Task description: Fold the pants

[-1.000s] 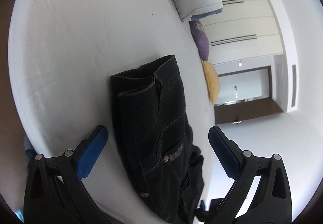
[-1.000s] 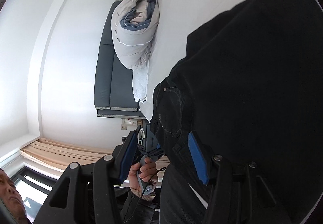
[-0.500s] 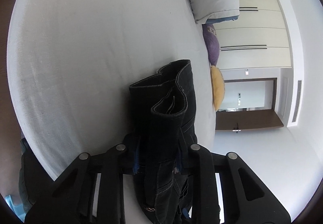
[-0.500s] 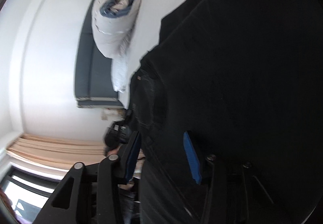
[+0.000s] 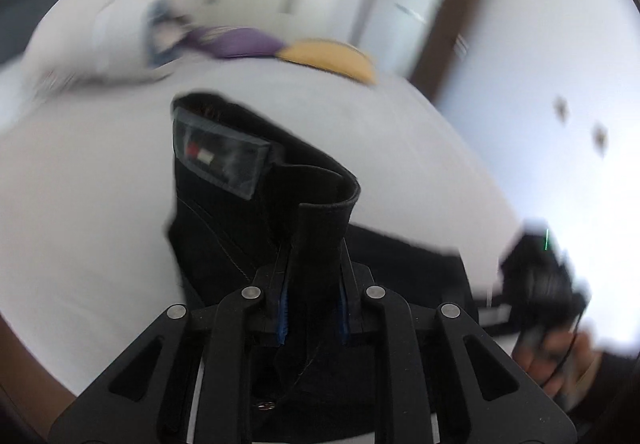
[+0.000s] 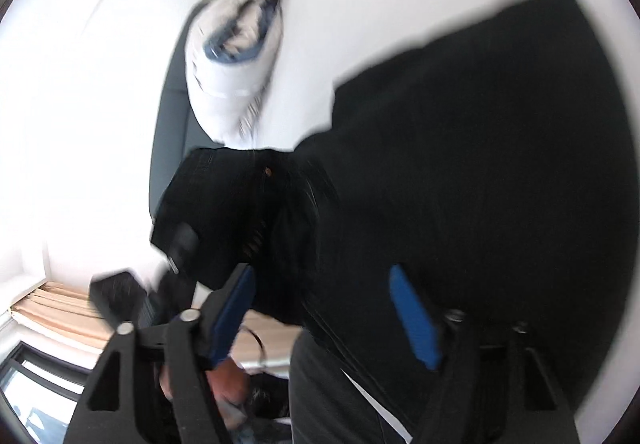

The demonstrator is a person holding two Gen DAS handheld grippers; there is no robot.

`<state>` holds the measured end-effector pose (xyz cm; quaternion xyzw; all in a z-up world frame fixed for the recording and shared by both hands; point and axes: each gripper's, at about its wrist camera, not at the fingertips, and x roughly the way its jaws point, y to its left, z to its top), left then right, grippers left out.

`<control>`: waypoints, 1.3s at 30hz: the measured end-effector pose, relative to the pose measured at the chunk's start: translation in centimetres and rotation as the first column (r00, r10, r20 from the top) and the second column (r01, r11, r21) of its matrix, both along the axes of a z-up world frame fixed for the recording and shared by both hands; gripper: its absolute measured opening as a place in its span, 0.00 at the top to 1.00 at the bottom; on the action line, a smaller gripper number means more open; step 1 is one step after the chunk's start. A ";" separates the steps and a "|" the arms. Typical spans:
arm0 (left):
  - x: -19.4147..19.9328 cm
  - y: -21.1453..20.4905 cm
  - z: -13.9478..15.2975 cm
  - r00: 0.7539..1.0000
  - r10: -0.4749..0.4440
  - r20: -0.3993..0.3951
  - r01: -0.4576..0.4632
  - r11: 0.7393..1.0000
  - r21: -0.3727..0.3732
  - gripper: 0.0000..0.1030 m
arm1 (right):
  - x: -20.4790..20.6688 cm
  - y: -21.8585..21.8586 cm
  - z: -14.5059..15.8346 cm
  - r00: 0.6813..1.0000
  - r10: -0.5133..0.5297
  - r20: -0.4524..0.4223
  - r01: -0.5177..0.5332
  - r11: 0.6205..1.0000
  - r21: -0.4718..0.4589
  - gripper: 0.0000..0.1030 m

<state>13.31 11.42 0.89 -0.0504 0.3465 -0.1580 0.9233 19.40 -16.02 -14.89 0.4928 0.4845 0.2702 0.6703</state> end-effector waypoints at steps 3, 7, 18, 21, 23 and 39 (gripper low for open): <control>-2.0 -6.7 -2.5 0.990 -0.138 -0.011 0.139 0.983 0.118 0.85 | -0.5 -2.6 1.6 0.998 -0.053 0.030 0.053 0.999 0.003 0.14; -4.2 -12.3 -5.2 0.972 -0.232 -0.026 0.231 0.941 0.246 0.85 | -1.0 -4.1 2.4 0.998 -0.046 0.034 0.047 0.999 -0.014 0.09; -6.0 -16.1 -6.4 0.954 -0.297 0.024 0.260 0.870 0.419 0.85 | 1.7 -2.8 -0.2 0.997 0.005 -0.076 -0.013 0.994 -0.112 0.39; -6.1 -16.7 -6.5 0.946 -0.322 0.033 0.274 0.850 0.449 0.85 | 2.2 -2.8 0.2 0.998 0.037 -0.050 -0.044 0.989 -0.144 0.73; -7.1 -17.5 -6.7 0.939 -0.342 0.040 0.287 0.842 0.457 0.85 | 1.4 -3.3 0.8 0.999 0.032 -0.016 -0.035 0.982 -0.184 0.79; -8.7 -21.8 -11.0 0.892 -0.450 -0.036 0.416 0.786 0.457 0.85 | -3.0 -7.0 -1.1 0.997 -0.063 0.034 0.071 0.958 -0.277 0.82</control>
